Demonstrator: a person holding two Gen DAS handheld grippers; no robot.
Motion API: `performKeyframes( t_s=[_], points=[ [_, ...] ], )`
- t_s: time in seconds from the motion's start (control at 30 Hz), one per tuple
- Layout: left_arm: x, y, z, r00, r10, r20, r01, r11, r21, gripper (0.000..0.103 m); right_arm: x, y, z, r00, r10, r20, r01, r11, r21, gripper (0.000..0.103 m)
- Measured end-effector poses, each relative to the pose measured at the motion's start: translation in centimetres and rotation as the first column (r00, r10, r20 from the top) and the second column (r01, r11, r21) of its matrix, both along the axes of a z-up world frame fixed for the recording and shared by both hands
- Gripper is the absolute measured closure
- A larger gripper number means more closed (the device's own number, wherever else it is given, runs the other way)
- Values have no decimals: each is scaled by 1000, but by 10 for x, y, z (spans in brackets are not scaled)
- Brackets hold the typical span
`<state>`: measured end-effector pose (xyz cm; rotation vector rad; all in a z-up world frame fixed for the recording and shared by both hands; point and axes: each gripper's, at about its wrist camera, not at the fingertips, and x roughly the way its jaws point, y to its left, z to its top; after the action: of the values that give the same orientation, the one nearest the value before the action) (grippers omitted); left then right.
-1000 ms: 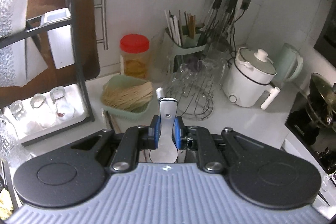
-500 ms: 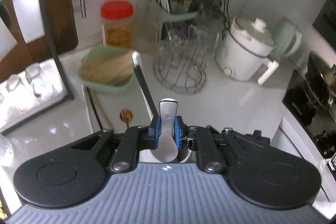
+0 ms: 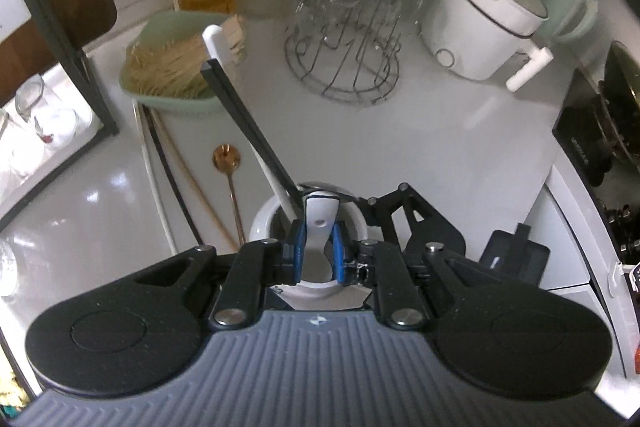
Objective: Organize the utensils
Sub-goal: 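Lower the white spatula head-first into the mug with the left gripper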
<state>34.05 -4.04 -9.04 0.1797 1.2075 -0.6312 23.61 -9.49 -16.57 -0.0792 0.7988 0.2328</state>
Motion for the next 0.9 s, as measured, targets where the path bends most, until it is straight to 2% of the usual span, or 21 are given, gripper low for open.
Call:
performKeyframes(
  t_s=[0.23, 0.6, 0.73, 0.9],
  points=[
    [3, -5, -7, 998, 20, -57, -19, 1000, 25, 85, 0, 0, 0, 1000, 9, 6, -9, 1000, -1, 12],
    [-2, -2, -12, 996, 65, -66, -64, 998, 17, 84, -1, -2, 0, 1000, 19, 10, -19, 1000, 4, 12],
    [-3, 2, -7, 994, 88, -61, -89, 996, -6, 68, -1, -2, 0, 1000, 21, 10, -21, 1000, 3, 12],
    [-3, 7, 2, 993, 107, -40, -109, 993, -41, 58, -1, -2, 0, 1000, 23, 12, -23, 1000, 5, 12]
  ],
)
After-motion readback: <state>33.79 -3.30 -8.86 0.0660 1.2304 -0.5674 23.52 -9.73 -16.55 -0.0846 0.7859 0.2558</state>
